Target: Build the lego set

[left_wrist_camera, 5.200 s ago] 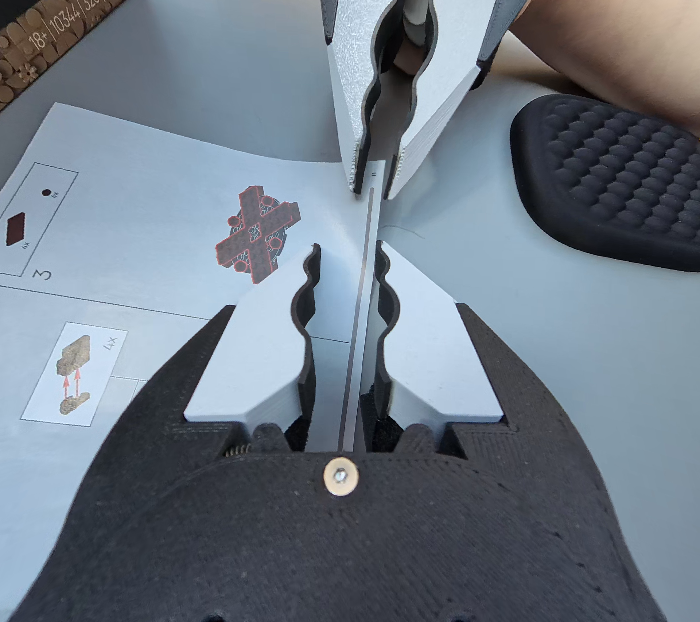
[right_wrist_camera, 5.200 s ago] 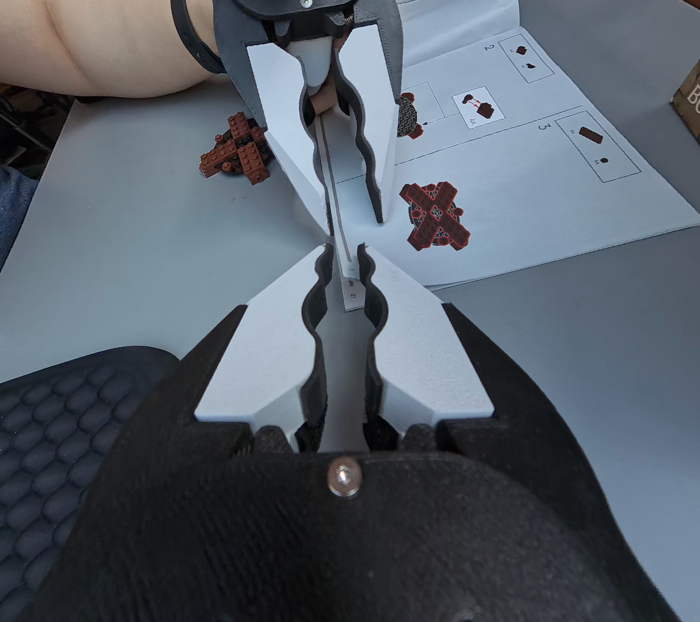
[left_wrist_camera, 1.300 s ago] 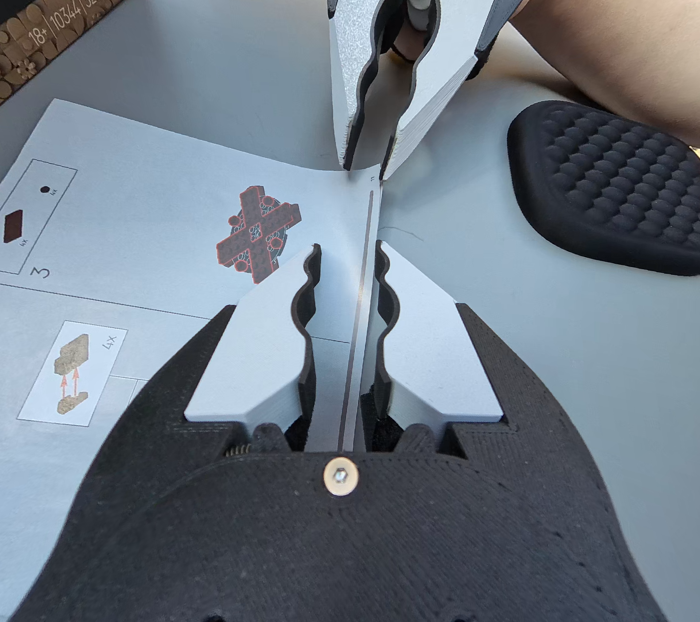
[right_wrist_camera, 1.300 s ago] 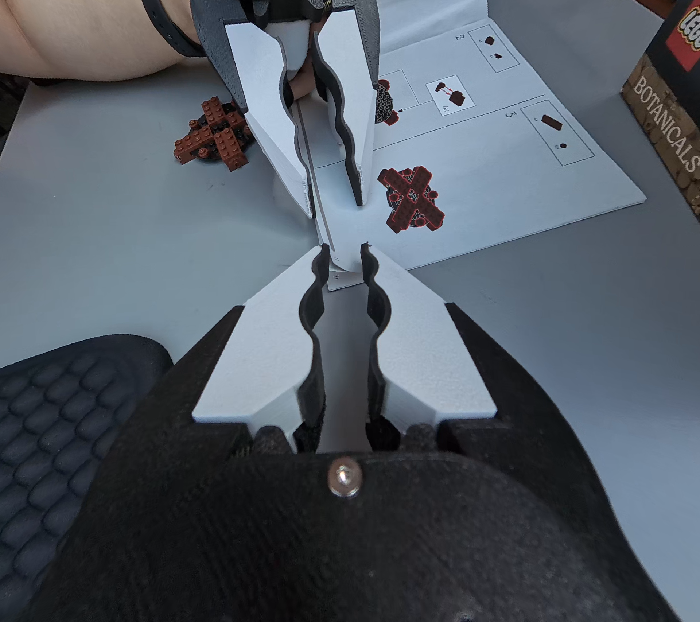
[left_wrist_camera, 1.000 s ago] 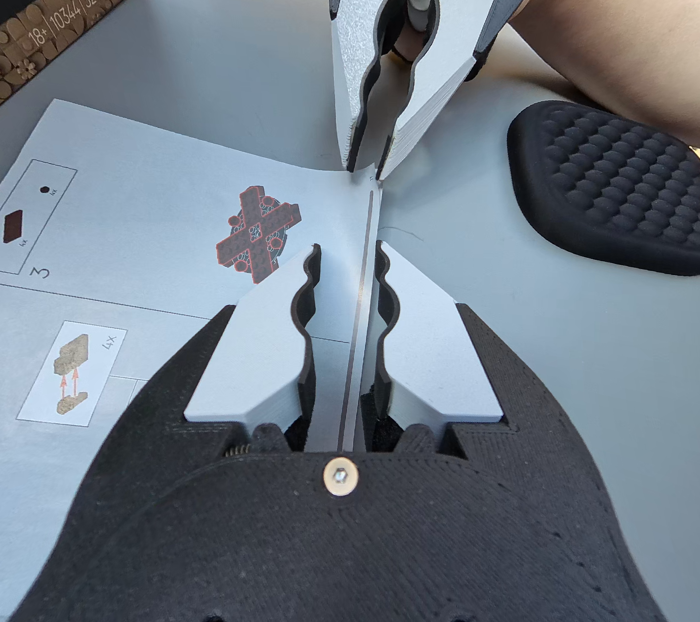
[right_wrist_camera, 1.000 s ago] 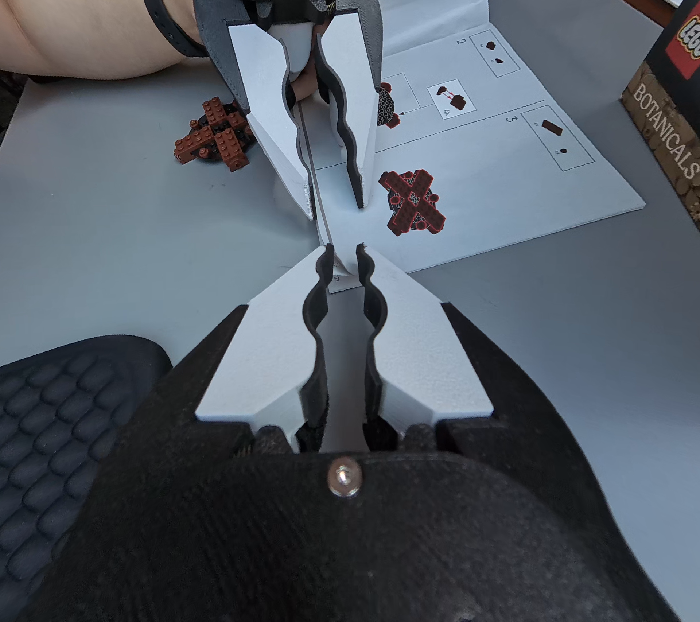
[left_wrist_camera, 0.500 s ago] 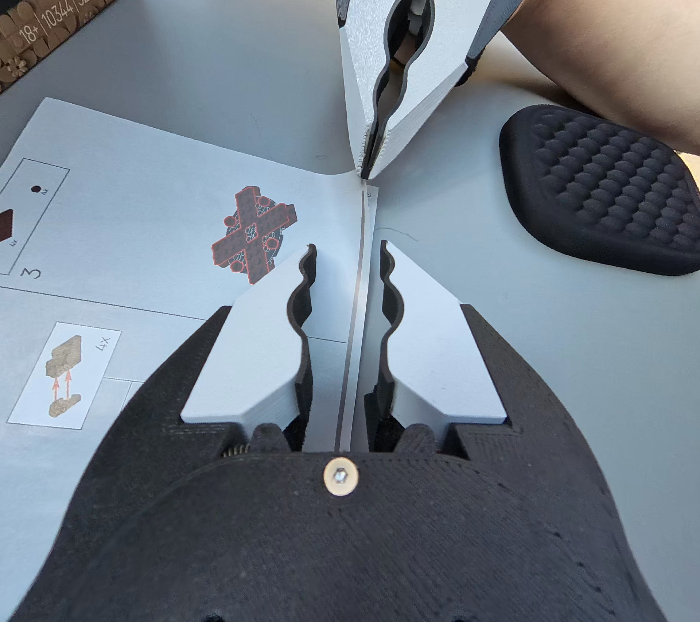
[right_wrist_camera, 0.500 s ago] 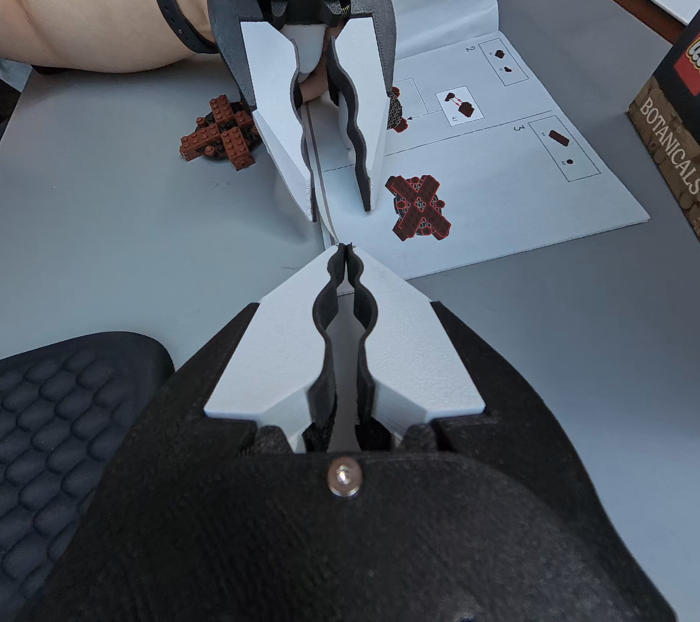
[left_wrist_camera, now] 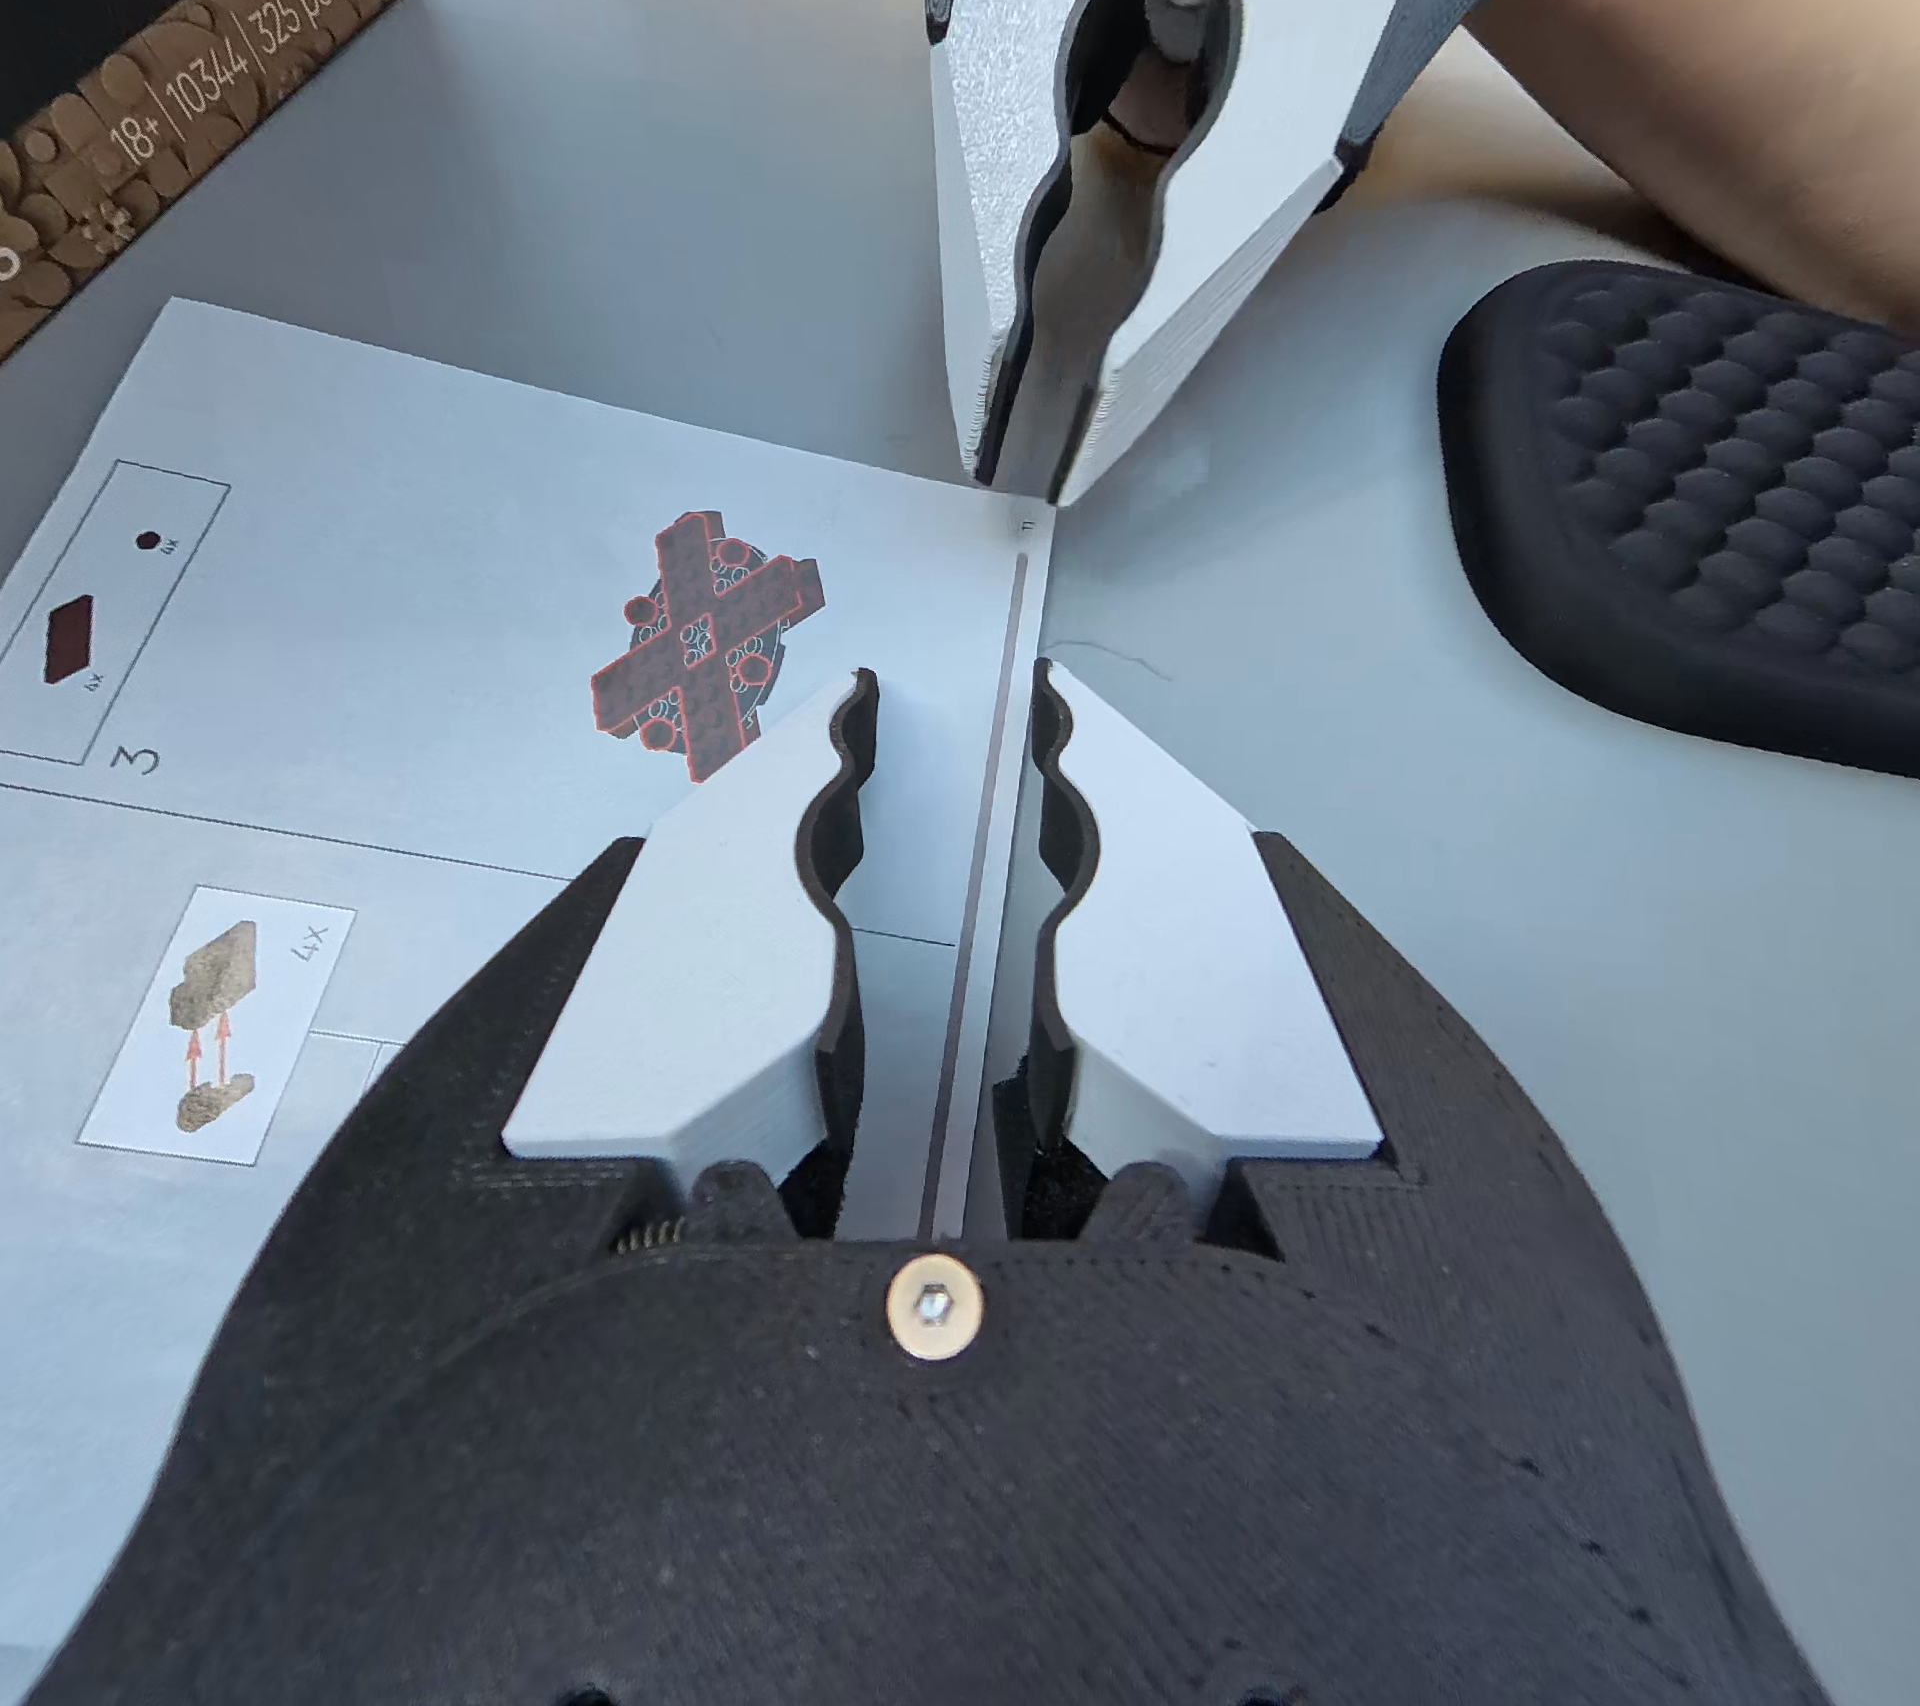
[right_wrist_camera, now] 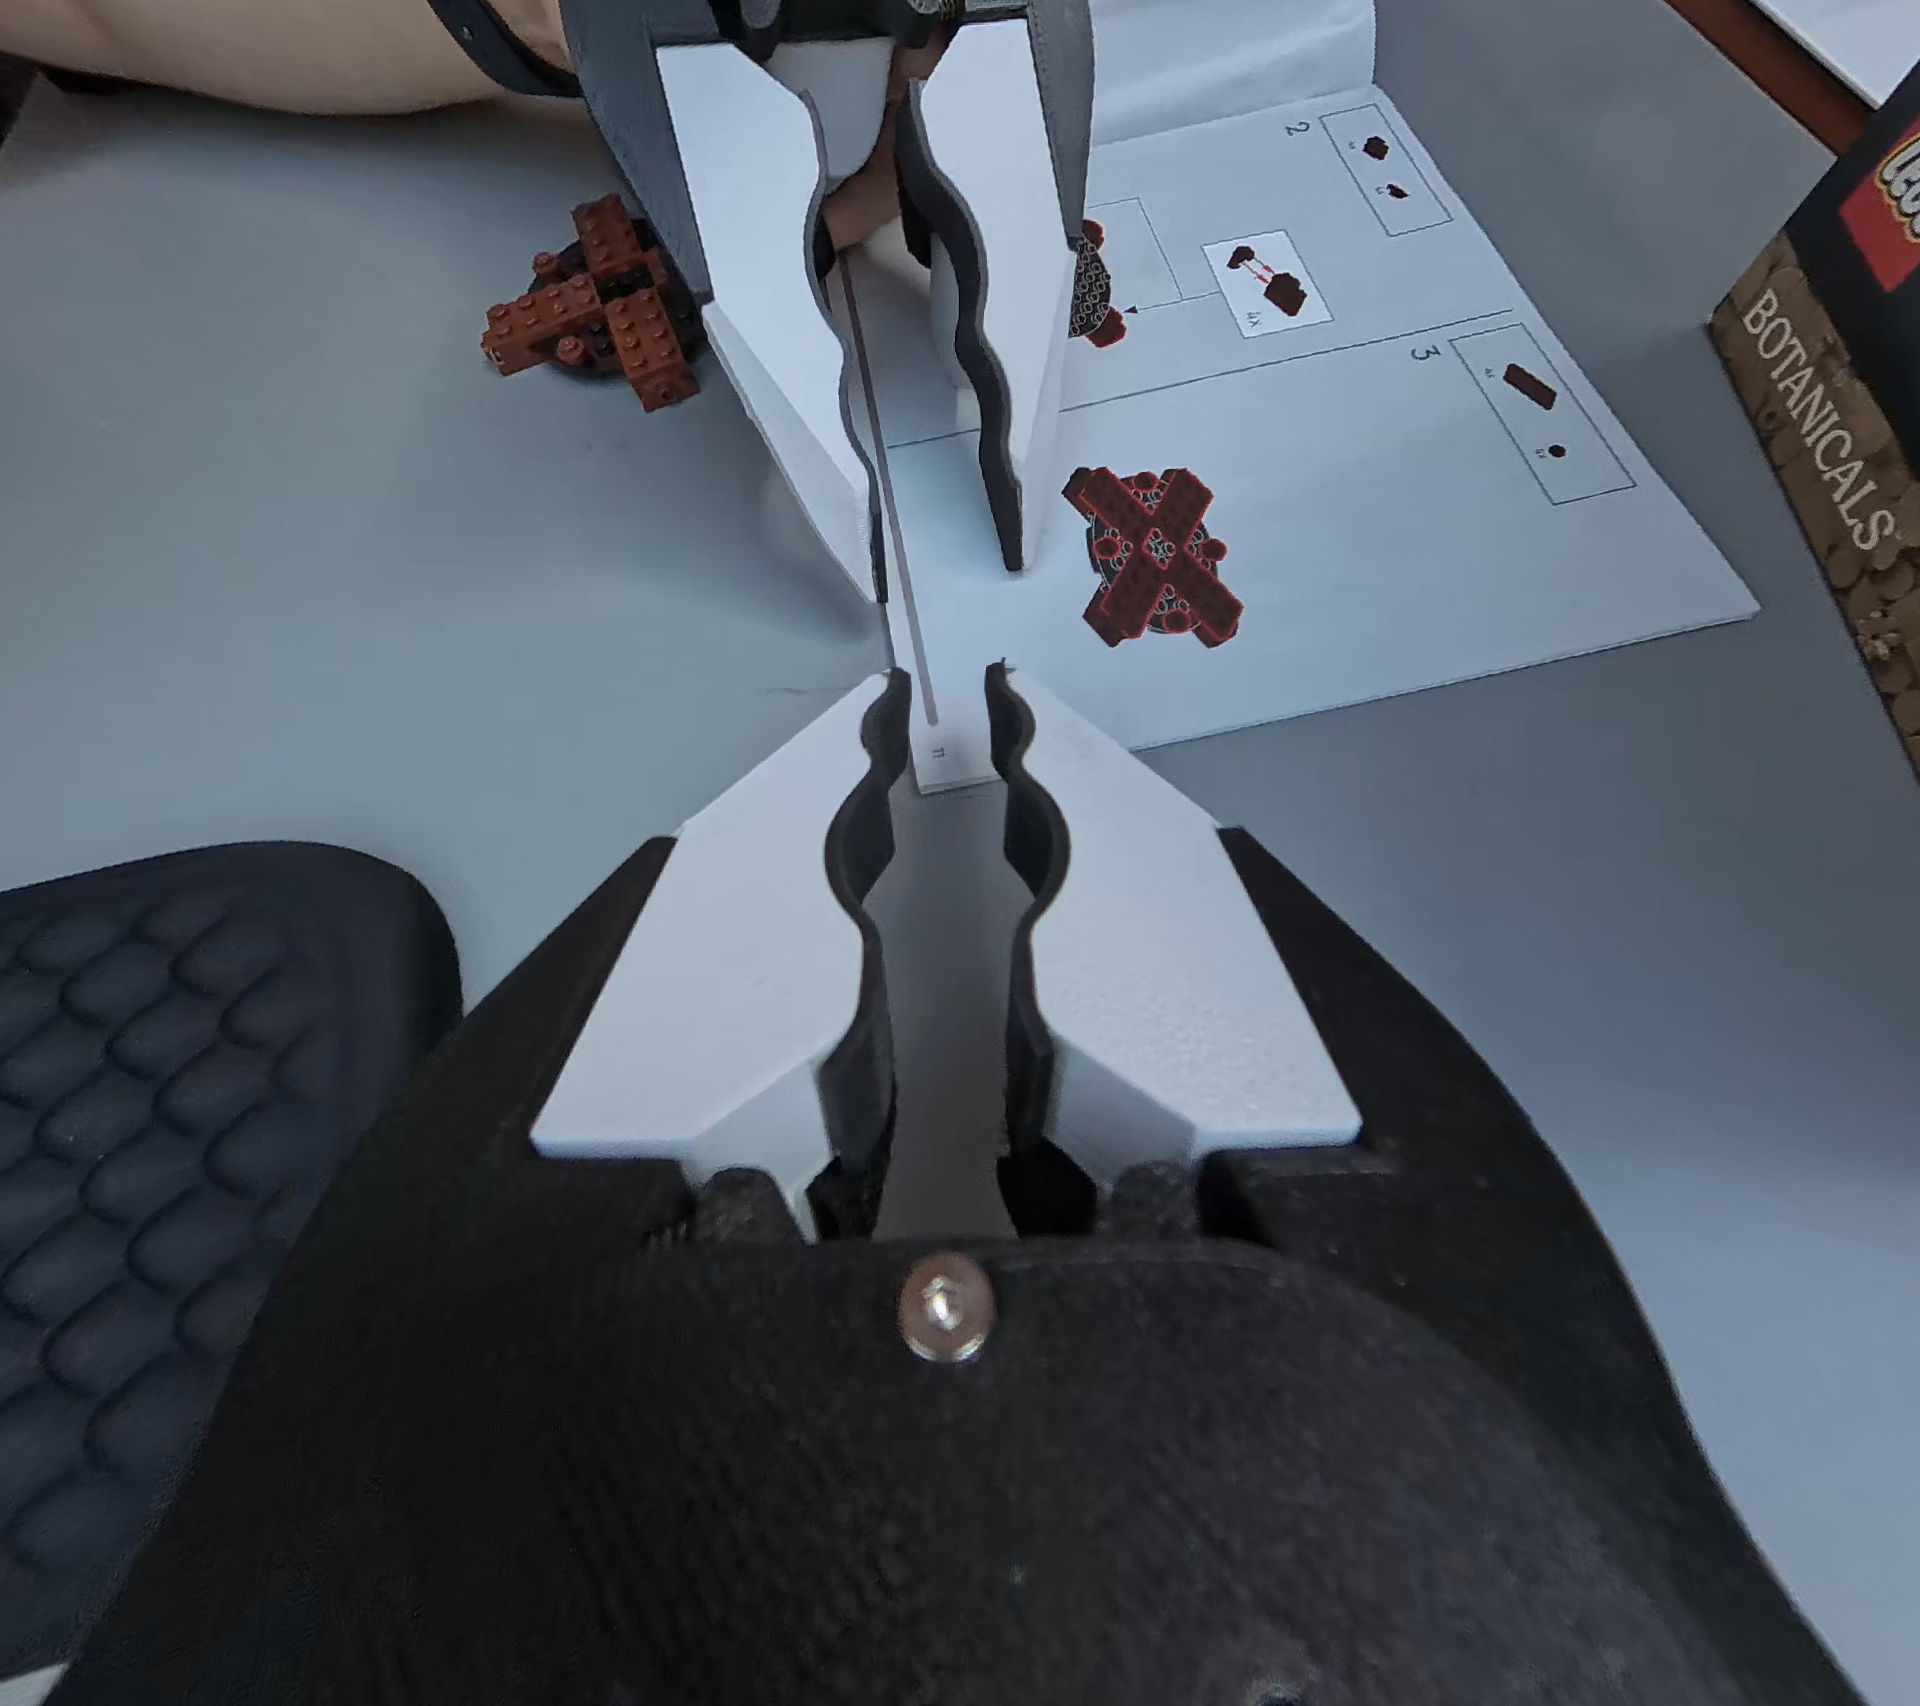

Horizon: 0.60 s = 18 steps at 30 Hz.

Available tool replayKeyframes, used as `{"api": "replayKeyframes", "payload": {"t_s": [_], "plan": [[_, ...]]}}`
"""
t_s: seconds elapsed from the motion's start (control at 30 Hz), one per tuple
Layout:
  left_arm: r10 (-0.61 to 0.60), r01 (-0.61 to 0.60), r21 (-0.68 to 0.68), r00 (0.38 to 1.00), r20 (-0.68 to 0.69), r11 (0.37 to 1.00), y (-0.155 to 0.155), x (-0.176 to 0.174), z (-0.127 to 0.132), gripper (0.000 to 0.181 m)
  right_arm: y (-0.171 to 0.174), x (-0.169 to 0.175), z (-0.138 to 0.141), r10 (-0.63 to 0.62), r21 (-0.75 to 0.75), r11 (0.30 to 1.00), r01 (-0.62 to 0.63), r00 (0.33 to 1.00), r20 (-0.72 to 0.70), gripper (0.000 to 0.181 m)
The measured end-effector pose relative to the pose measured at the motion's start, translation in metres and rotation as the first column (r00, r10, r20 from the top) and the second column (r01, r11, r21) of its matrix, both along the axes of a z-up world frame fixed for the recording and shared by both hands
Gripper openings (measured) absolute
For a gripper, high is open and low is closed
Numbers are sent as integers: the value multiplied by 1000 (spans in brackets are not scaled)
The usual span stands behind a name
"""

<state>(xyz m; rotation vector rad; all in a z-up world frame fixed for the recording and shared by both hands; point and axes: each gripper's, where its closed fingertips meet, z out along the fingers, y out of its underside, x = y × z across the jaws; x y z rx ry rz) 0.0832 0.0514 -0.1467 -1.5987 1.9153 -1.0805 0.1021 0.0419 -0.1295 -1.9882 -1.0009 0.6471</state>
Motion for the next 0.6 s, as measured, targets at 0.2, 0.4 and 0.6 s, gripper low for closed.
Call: {"api": "replayKeyframes", "payload": {"t_s": [0.2, 0.4, 0.6], "plan": [[-10, 10, -6, 1000, 1, 1000, -1, -1, 0, 31, -6, 8, -11, 35, 101, 993, -52, 987, 160, 27], [-9, 9, -15, 1000, 1, 1000, -1, -1, 1, 31, -1, 11, -18, 11, 130, 991, -43, 972, 236, 27], [-9, 9, -18, 1000, 1, 1000, -1, -1, 1, 31, -3, 9, -19, 20, 108, 993, -44, 976, 218, 27]]}}
